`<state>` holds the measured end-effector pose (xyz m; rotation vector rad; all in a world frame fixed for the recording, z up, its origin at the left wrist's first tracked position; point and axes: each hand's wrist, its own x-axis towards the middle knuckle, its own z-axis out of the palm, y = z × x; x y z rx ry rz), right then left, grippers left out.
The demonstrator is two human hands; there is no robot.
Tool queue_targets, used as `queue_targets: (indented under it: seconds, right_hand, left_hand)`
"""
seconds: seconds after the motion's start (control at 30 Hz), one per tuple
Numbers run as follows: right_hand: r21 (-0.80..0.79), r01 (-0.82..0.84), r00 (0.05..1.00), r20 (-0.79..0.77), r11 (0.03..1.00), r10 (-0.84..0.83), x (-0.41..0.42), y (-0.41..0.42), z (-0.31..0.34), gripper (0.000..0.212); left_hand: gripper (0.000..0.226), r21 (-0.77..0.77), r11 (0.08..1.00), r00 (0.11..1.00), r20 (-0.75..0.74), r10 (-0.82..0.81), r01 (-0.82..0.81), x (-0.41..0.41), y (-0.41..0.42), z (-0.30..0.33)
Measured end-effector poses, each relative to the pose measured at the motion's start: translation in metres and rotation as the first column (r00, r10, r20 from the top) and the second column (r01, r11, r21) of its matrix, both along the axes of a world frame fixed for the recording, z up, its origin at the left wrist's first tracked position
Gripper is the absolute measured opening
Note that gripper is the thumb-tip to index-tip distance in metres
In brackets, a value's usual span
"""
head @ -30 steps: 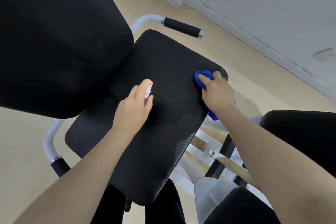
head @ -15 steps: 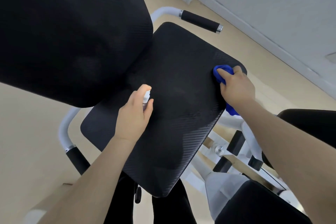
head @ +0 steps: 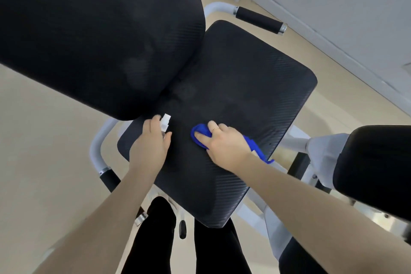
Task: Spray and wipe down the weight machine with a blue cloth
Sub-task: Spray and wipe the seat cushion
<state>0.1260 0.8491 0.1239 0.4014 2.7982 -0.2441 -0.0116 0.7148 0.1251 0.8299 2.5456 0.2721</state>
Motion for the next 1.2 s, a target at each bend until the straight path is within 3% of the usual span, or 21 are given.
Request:
queue_targets:
  seconds: [0.07, 0.13, 0.23, 0.33, 0.47, 0.5, 0.57, 0.63, 0.7, 0.77, 0.9, 0.97, 1.03, 1.1, 1.17, 1.2]
  right_hand:
    - [0.037, -0.026, 1.000, 0.013, 0.999, 0.025, -0.004, 0.022, 0.003, 0.037]
    - [0.139, 0.210, 0.976, 0.036, 0.968, -0.216, -0.007, 0.056, 0.008, 0.039]
    - [0.228, 0.504, 0.854, 0.014, 0.833, -0.520, -0.011, 0.073, 0.004, 0.040]
    - [0.214, 0.462, 0.884, -0.041, 0.860, -0.465, -0.024, 0.023, -0.001, 0.042]
    - [0.082, 0.147, 0.983, 0.100, 0.986, -0.155, -0.030, -0.030, -0.003, 0.052]
    - [0.086, 0.133, 0.989, 0.049, 0.987, -0.138, -0.031, -0.024, -0.002, 0.051]
    - [0.168, 0.264, 0.964, -0.018, 0.950, -0.265, -0.037, 0.004, 0.002, 0.046]
    - [0.225, 0.528, 0.840, 0.002, 0.819, -0.542, -0.043, 0.031, -0.005, 0.040]
    - [0.227, 0.664, 0.737, -0.034, 0.712, -0.676, -0.053, 0.027, -0.010, 0.037]
    - [0.187, 0.631, 0.772, -0.062, 0.753, -0.632, -0.068, -0.003, -0.014, 0.040]
    - [0.042, 0.393, 0.920, -0.024, 0.919, -0.392, -0.081, -0.070, -0.016, 0.047]
    - [-0.018, 0.212, 0.977, 0.019, 0.977, -0.211, -0.081, -0.065, -0.011, 0.047]
    - [0.044, 0.147, 0.989, -0.004, 0.988, -0.147, -0.084, -0.033, -0.011, 0.046]
    - [0.185, 0.355, 0.934, -0.043, 0.916, -0.354, -0.097, 0.003, -0.013, 0.045]
    - [0.191, 0.619, 0.779, -0.025, 0.762, -0.626, -0.113, 0.018, -0.022, 0.042]
    - [0.188, 0.674, 0.731, -0.030, 0.715, -0.682, -0.122, 0.013, -0.024, 0.041]
  left_hand:
    - [0.048, -0.008, 1.000, 1.000, 0.005, -0.027, 0.027, -0.008, -0.010, -0.001]
    - [0.050, 0.034, 0.999, 0.998, 0.054, -0.019, 0.017, -0.016, -0.020, -0.003]
    - [0.059, 0.152, 0.987, 0.990, 0.130, -0.063, 0.043, -0.027, -0.036, -0.006]
    - [0.064, 0.185, 0.975, 0.977, 0.152, -0.148, 0.119, -0.038, -0.047, -0.007]
    - [0.061, 0.192, 0.967, 0.966, 0.165, -0.199, 0.166, -0.050, -0.053, -0.008]
    - [0.060, 0.189, 0.967, 0.963, 0.175, -0.203, 0.169, -0.052, -0.053, -0.009]
    - [0.057, 0.166, 0.968, 0.961, 0.169, -0.218, 0.190, -0.058, -0.052, -0.015]
    - [0.054, 0.130, 0.969, 0.962, 0.150, -0.227, 0.209, -0.065, -0.052, -0.021]
    - [0.051, 0.122, 0.966, 0.957, 0.152, -0.245, 0.228, -0.071, -0.055, -0.027]
    - [0.049, 0.126, 0.957, 0.944, 0.174, -0.281, 0.262, -0.077, -0.058, -0.031]
    - [0.053, 0.155, 0.948, 0.927, 0.215, -0.307, 0.278, -0.079, -0.063, -0.025]
    - [0.056, 0.176, 0.940, 0.920, 0.215, -0.327, 0.293, -0.082, -0.065, -0.023]
    - [0.059, 0.168, 0.932, 0.913, 0.206, -0.351, 0.321, -0.086, -0.064, -0.025]
    - [0.059, 0.158, 0.924, 0.903, 0.207, -0.375, 0.348, -0.091, -0.062, -0.029]
    - [0.058, 0.178, 0.917, 0.897, 0.211, -0.389, 0.357, -0.093, -0.063, -0.034]
    - [0.058, 0.194, 0.913, 0.895, 0.205, -0.395, 0.359, -0.094, -0.063, -0.035]
